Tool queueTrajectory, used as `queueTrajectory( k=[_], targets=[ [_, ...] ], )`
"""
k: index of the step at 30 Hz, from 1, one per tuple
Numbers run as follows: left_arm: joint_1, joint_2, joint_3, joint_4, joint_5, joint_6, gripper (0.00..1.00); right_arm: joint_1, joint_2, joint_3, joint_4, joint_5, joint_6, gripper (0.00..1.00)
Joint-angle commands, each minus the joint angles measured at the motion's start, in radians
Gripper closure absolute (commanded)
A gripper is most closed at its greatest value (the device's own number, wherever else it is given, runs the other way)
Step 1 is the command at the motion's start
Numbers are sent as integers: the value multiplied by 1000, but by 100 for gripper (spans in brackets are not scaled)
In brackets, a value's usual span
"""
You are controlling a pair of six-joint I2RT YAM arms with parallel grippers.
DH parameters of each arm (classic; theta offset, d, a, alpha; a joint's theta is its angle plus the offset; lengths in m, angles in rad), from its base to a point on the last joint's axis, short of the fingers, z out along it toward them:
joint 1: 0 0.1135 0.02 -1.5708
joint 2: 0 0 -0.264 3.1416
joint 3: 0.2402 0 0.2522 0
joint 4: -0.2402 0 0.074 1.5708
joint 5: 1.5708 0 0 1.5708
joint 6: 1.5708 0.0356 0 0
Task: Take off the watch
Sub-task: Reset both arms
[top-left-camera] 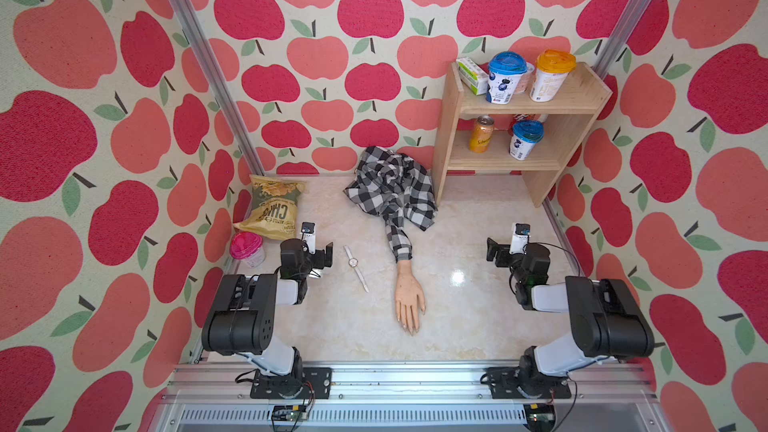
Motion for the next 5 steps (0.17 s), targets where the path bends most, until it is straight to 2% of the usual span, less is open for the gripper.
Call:
queueTrajectory(
  k=[1, 5],
  targets=[
    [4, -4, 20, 8, 1, -14, 3, 8, 8, 22, -6, -2, -22, 0],
    [2, -4, 19, 7, 2, -14, 3, 8, 3, 14, 9, -2, -23, 0]
  ],
)
